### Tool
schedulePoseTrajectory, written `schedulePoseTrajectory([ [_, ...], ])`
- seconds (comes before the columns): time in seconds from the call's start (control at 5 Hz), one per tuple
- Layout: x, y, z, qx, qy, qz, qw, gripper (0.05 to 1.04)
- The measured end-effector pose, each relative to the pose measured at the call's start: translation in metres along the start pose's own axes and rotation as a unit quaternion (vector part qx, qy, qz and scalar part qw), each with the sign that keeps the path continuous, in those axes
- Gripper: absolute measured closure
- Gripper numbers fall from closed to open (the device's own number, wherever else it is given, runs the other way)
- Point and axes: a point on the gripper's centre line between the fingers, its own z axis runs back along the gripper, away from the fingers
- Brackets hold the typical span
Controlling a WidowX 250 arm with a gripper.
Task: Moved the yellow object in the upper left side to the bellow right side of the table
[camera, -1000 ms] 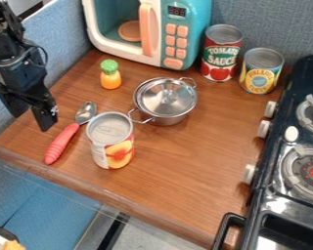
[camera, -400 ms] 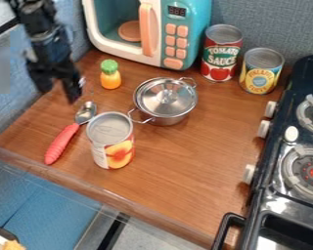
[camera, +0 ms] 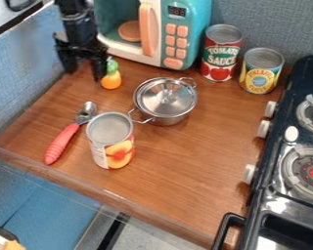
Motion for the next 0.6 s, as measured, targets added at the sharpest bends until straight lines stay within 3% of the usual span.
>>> schedulePoseTrajectory([
  [0.2,0.019,-0.014,-0.013,0.001,0.012,-0.010,0.9999,0.083],
  [0.6,0.044,-0.017,-0.028,0.010,0.011,-0.007,0.9999,0.083],
])
